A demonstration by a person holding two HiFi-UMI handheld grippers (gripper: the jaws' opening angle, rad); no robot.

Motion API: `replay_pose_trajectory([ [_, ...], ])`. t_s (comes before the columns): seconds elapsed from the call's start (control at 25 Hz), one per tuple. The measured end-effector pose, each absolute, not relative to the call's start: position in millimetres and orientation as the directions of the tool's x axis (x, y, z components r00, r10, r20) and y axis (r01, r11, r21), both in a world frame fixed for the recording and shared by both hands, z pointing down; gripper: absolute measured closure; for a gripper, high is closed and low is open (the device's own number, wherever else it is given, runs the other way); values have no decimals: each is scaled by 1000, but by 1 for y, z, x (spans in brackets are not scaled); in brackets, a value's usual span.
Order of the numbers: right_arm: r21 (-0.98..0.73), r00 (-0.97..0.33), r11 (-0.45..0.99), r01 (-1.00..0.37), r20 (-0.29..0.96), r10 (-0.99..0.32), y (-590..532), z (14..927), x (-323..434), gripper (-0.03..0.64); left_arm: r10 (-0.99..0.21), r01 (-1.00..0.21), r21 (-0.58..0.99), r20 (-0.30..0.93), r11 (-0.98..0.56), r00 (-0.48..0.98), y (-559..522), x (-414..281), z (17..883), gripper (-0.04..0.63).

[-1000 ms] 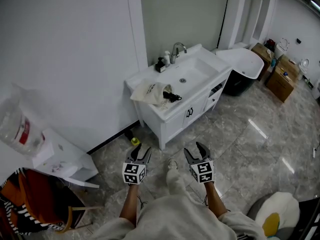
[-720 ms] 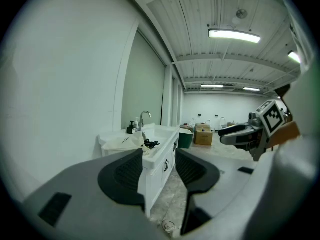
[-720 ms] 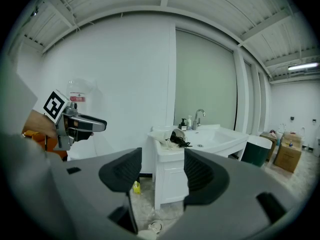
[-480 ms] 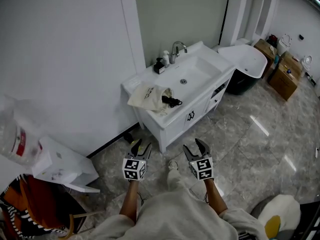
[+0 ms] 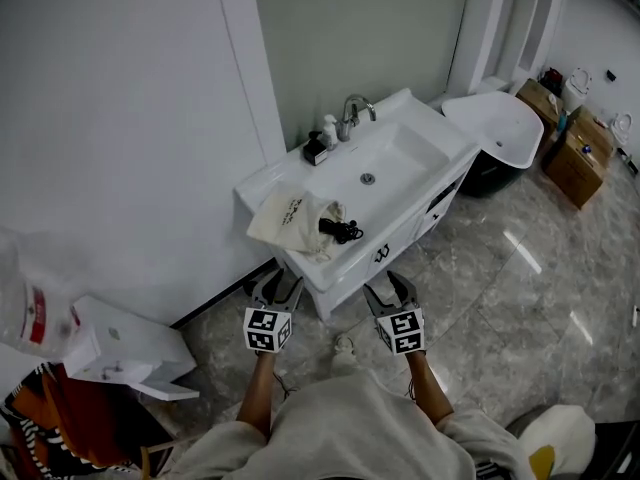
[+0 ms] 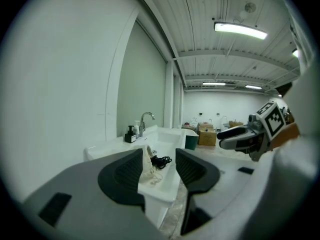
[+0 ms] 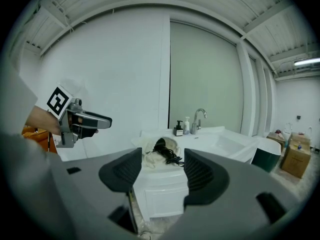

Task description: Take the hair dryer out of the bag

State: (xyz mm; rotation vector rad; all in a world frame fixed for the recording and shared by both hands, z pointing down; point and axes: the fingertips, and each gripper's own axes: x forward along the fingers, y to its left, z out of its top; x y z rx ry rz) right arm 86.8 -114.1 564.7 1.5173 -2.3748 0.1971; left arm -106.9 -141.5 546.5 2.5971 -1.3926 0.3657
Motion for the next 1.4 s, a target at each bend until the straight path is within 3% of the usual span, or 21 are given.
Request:
replay_pose_trajectory([
  [0.68, 23, -463, 505, -863, 361, -809, -269, 578, 85, 373, -777, -844, 55, 365, -533, 514, -278, -83, 570, 397],
  [1.4, -28, -506, 553, -833, 444, -740, -287, 619, 69, 373, -700, -806, 77, 453, -586, 552, -306, -56, 609, 397],
])
